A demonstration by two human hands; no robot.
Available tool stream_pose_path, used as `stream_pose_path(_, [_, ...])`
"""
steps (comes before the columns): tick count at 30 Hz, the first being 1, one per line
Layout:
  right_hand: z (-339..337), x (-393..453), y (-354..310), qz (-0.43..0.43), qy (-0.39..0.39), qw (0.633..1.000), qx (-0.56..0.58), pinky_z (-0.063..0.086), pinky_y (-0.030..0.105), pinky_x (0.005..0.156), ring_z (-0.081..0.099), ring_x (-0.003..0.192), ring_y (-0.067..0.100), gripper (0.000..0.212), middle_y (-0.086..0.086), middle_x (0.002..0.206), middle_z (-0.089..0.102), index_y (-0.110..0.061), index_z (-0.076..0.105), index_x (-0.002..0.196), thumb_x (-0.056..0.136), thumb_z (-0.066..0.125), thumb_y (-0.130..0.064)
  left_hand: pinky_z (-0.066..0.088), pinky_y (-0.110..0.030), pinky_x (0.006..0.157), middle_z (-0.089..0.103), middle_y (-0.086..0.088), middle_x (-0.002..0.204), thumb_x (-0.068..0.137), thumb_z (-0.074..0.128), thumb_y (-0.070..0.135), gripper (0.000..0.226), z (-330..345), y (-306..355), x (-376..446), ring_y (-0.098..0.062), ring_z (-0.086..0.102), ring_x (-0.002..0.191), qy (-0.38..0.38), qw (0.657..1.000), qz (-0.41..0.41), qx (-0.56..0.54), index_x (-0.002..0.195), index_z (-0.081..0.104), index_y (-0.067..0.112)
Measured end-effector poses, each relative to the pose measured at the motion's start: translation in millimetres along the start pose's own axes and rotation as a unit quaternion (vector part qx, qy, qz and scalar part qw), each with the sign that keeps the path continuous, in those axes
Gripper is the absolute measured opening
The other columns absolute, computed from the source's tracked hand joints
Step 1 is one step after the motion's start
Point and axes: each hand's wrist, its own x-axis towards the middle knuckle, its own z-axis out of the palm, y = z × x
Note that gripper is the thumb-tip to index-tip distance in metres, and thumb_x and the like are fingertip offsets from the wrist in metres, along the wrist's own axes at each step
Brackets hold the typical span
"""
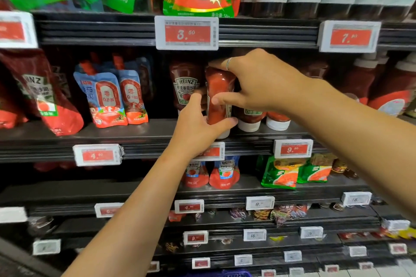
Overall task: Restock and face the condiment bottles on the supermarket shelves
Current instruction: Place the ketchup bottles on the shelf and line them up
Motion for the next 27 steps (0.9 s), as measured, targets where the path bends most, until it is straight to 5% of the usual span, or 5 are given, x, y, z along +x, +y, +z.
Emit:
stream_pose_path(7, [10,1,-4,0.012,0.056,0.998,-0.034,0.039,0.029,0.071,0.065,0.103,0.025,0.083,0.003,0.105,0.072,-0.02,0.055,0.144,0.083,0.061,-0.077,0.049,-0.005,0.07,0.071,0.016,0.099,0.067,0.084,0.048,0.04,-4,-3,5,0.007,0.069,0.09,0.011,1.0,0.0,0.013,0.097,0.059,0.04])
stream_pose_path(11, [13,-10,0,-0.012,0.076,0.994,-0.08,0.041,0.034,0.074,0.065,0.099,0.031,0.081,0.007,0.101,0.068,-0.017,0.049,0.149,0.086,0.065,-0.065,0.057,-0.023,0.084,0.074,0.018,0.106,0.067,0.086,0.037,0.048,-11,-4,12,-0.002,0.072,0.098,-0.043,0.998,-0.029,-0.028,0.108,0.062,0.039])
stream_pose_path(13, [14,-14,3,-0.019,0.071,0.995,-0.072,0.036,0.032,0.071,0.065,0.096,0.03,0.079,0.003,0.093,0.061,-0.018,0.046,0.151,0.086,0.068,-0.058,0.056,-0.02,0.086,0.073,0.02,0.11,0.072,0.086,0.027,0.05,-12,-5,14,-0.002,0.071,0.103,-0.058,0.997,-0.032,-0.048,0.113,0.058,0.035])
stream_pose_path(19, [20,-17,4,-0.005,0.068,0.997,-0.035,0.051,0.042,0.083,0.065,0.103,0.032,0.08,0.01,0.105,0.067,-0.017,0.046,0.15,0.086,0.073,-0.054,0.057,-0.025,0.092,0.073,0.011,0.115,0.083,0.082,0.016,0.045,-11,-11,10,-0.005,0.069,0.11,-0.062,0.995,-0.039,-0.067,0.117,0.056,0.032])
stream_pose_path(27, [25,-29,-2,0.033,0.086,0.995,-0.048,0.044,0.045,0.092,0.058,0.109,0.035,0.076,0.013,0.116,0.061,-0.015,0.043,0.153,0.091,0.07,-0.048,0.057,-0.029,0.095,0.069,0.011,0.117,0.08,0.087,0.027,0.047,-1,-8,11,-0.005,0.068,0.106,0.02,0.999,-0.037,0.032,0.117,0.059,0.032])
